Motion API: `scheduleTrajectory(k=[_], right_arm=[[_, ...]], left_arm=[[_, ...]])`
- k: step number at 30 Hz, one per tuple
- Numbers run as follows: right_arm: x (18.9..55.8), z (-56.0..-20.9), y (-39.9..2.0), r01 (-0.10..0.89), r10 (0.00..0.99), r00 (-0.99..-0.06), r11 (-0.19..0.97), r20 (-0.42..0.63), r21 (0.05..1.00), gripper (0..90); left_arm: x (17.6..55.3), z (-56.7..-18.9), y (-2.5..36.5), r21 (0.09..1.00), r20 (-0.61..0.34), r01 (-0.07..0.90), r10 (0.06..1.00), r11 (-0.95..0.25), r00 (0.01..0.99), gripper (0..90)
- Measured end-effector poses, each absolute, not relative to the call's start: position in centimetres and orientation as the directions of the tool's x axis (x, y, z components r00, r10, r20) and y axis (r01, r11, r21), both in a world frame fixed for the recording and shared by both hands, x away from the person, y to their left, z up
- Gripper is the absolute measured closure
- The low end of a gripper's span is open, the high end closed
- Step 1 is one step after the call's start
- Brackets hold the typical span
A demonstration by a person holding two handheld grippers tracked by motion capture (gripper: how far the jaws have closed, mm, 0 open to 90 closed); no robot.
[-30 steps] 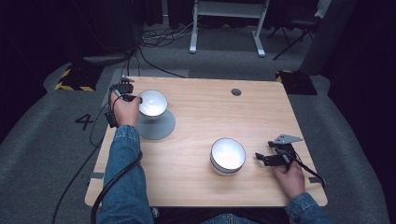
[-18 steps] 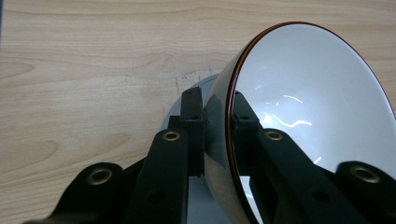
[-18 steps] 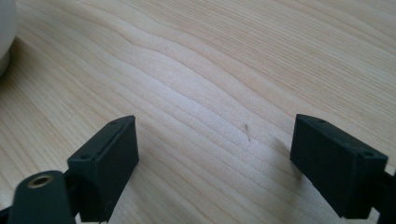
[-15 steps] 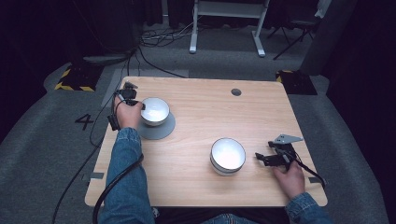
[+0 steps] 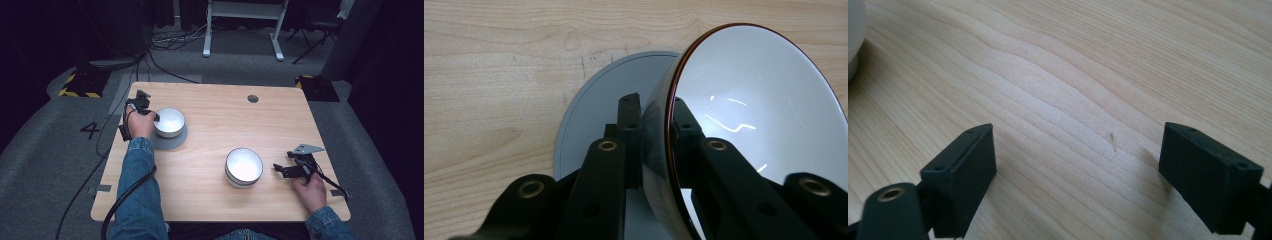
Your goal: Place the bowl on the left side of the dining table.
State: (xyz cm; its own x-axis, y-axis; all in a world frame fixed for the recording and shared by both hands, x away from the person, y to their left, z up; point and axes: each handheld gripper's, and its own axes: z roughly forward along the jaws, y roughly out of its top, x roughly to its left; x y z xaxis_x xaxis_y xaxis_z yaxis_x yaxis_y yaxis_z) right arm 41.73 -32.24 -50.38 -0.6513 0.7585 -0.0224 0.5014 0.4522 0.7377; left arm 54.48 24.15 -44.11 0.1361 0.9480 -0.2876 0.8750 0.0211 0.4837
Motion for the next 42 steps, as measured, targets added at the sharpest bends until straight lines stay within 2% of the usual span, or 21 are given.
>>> scheduleTrajectory(k=[11,14,17,20,22,24,27,31,42], right_arm=[[41.7,-50.4,-32.2,0.501,0.759,-0.651,0.452,-0.023,0.738,15.4],[41.7,-50.4,-32.2,0.501,0.759,-0.650,0.451,-0.023,0.738,15.4],[41.7,-50.4,-32.2,0.502,0.760,-0.650,0.451,-0.022,0.738,15.4],[41.7,-50.4,-32.2,0.502,0.760,-0.650,0.452,-0.023,0.738,15.4],[41.7,-50.4,-32.2,0.502,0.760,-0.650,0.451,-0.022,0.738,15.4],[41.7,-50.4,-32.2,0.501,0.759,-0.650,0.451,-0.023,0.738,15.4],[41.7,-50.4,-32.2,0.502,0.760,-0.650,0.452,-0.023,0.738,15.4],[41.7,-50.4,-32.2,0.502,0.760,-0.650,0.450,-0.022,0.738,15.4],[41.7,-50.4,-32.2,0.502,0.759,-0.650,0.452,-0.022,0.738,15.4]], left_arm=[[54.3,-44.5,24.9,0.472,-0.287,0.882,0.948,0.014,0.139,80.6],[54.4,-44.3,24.6,0.499,-0.249,0.866,0.958,-0.002,0.145,79.4],[54.4,-43.9,24.5,0.512,-0.214,0.859,0.967,-0.009,0.138,70.1],[54.3,-43.3,24.4,0.547,-0.198,0.837,0.972,0.003,0.126,54.1],[54.2,-42.8,24.1,0.596,-0.223,0.802,0.966,0.032,0.128,43.8],[54.2,-42.1,23.3,0.624,-0.200,0.781,0.967,0.003,0.157,37.9],[54.2,-41.6,22.8,0.645,-0.192,0.764,0.967,-0.004,0.167,36.2],[53.9,-39.9,21.2,0.678,-0.142,0.730,0.961,-0.079,0.236,35.3],[51.7,-37.4,18.9,0.728,-0.100,0.658,0.920,-0.192,0.379,33.9]])
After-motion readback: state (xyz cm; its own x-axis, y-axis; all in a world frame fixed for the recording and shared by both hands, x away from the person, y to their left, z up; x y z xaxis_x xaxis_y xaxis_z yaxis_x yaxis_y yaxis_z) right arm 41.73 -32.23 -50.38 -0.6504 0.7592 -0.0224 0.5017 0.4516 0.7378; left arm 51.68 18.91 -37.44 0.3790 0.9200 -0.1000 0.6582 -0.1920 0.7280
